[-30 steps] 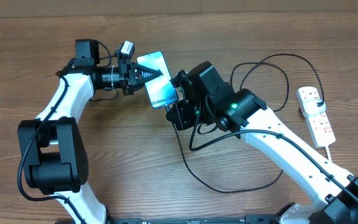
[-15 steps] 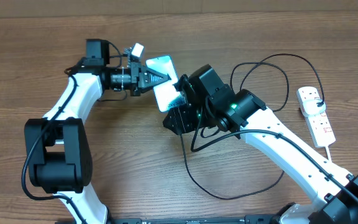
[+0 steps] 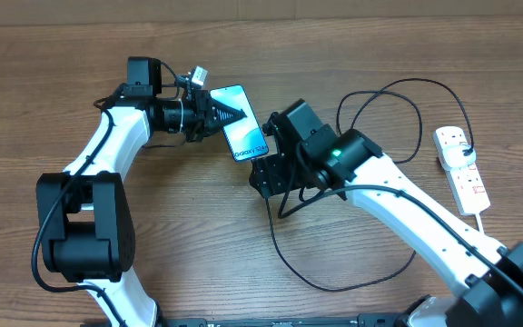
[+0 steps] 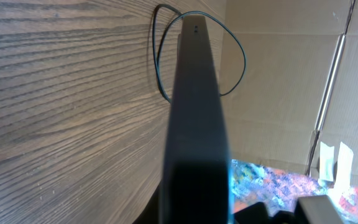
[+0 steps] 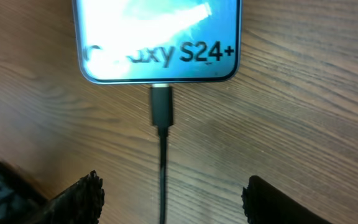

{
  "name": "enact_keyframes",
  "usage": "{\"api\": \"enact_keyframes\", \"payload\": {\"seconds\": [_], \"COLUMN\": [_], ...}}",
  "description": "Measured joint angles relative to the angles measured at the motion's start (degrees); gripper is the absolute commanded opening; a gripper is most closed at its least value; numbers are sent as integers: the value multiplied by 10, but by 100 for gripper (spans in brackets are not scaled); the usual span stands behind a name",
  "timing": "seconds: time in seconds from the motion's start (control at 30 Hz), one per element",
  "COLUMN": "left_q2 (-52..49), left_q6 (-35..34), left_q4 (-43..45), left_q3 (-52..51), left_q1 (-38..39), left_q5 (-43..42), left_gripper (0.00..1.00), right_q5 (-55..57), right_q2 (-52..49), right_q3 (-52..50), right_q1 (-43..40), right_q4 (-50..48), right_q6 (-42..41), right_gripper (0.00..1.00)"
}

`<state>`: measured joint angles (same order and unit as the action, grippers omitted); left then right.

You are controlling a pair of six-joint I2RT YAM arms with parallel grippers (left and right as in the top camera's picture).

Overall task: Plug charger to phone and switch on socket
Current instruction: 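Open the right gripper and pull it back from the plug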

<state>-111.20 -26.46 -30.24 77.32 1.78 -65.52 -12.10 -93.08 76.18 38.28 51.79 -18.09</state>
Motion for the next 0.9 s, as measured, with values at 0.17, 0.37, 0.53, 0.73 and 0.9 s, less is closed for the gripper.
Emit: {"api": "enact_keyframes", "payload": {"seconds": [0.17,0.37,0.53,0.73,0.9], "left_q2": [0,0,0,0,0], "left_q6": [-4,-4,2,64,132], "left_q4": [0,0,3,11,-30], "left_q3": [0,0,0,3,16], "left_q1": [0,0,-1,-14,-19], "left_q5": [1,1,0,-40,-51], "left_gripper": [4,4,4,4,4], "right_q5": [-10,-28,-35,-28,-24], "right_q2": [-37,-55,-55,-55,-56], "right_q3": [0,0,-1,-9,-18], "right_q1": [0,0,1,7,9], "right_q4": [-19,-46,-75,-114,-137], "right_q6": [1,2,2,2,2], "right_gripper": [46,18,4,4,4]}}
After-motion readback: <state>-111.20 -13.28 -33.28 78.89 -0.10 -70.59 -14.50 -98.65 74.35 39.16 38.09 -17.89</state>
